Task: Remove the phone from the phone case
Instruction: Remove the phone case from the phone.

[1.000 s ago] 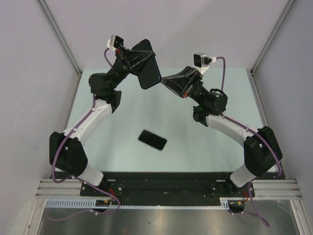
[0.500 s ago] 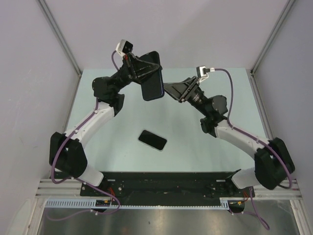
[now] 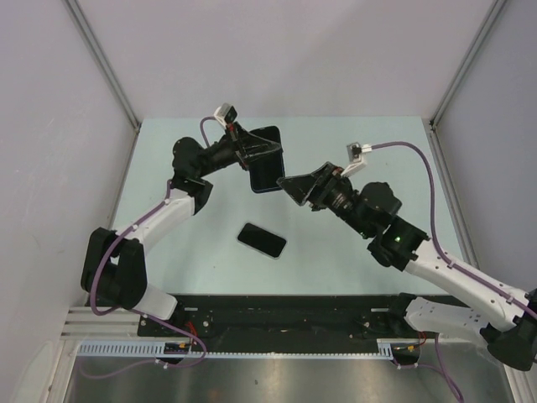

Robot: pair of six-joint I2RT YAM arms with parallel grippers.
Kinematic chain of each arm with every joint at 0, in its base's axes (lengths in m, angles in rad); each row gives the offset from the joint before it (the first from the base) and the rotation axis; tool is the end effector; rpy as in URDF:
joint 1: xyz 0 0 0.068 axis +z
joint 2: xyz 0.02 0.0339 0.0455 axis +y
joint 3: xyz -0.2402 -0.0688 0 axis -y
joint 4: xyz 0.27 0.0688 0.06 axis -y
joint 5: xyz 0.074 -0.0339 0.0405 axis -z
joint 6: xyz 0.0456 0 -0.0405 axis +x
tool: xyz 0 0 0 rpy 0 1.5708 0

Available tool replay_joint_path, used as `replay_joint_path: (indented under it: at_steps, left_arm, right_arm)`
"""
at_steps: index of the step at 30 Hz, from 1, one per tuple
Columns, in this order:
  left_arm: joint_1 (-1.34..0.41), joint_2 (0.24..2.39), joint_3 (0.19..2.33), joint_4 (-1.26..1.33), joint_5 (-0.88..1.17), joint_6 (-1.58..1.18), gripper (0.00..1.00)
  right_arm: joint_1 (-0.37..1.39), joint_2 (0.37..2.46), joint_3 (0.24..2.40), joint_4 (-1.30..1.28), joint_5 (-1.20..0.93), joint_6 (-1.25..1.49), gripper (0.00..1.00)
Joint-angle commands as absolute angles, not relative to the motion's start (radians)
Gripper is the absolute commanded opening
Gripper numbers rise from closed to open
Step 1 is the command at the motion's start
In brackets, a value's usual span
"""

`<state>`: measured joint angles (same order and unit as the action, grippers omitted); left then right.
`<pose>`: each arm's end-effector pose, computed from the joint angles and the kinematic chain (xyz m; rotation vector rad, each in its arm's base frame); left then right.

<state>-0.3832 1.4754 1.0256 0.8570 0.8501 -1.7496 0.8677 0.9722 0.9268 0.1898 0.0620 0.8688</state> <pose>0.3229 -0.1671 0.3305 -0.1388 1.7216 -2.2051 0.1802 0.2082 0.3768 0.0575 1.5788 1.3612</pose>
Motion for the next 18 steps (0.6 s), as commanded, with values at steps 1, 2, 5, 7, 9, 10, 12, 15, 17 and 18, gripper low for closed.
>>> replay_joint_path:
  at_steps: [1,2,5,7,9,10,12,15,17,18]
  left_arm:
    - [-0.38,1.408,1.08,0.809,0.848,-1.641,0.0]
    - [-0.38,1.405,1.083,0.801,0.848,-1.635,0.0]
    - [-0.38,1.404,1.081,0.787,0.844,-1.624,0.0]
    - [-0.38,1.405,1.083,0.788,0.847,-1.623,0.0]
    - [-0.379,1.405,1.085,0.785,0.845,-1.617,0.0]
    - [-0.379,1.405,1.086,0.776,0.845,-1.614,0.0]
    - [-0.38,1.407,1.091,0.761,0.842,-1.602,0.0]
    - [-0.379,1.41,1.097,0.761,0.842,-1.601,0.0]
    - [-0.38,1.413,1.098,0.761,0.839,-1.601,0.0]
    - [-0.38,1.413,1.1,0.759,0.841,-1.601,0.0]
  right_arm:
    - [0.908,0.986,0.939,0.045,0.211,0.821,0.69]
    - [0.91,0.98,0.939,0.037,0.224,0.819,0.69]
    - [0.913,0.963,0.939,0.021,0.264,0.808,0.68]
    - [0.922,0.954,0.94,0.015,0.294,0.802,0.66]
    - [0.936,0.948,0.942,0.005,0.317,0.792,0.66]
    - [0.939,0.946,0.943,0.005,0.331,0.79,0.66]
    - [0.946,0.943,0.943,-0.034,0.347,0.787,0.65]
    - [0.959,0.946,0.953,-0.052,0.367,0.781,0.65]
    - [0.965,0.95,0.959,-0.06,0.376,0.779,0.65]
    - [0.965,0.953,0.962,-0.07,0.379,0.776,0.65]
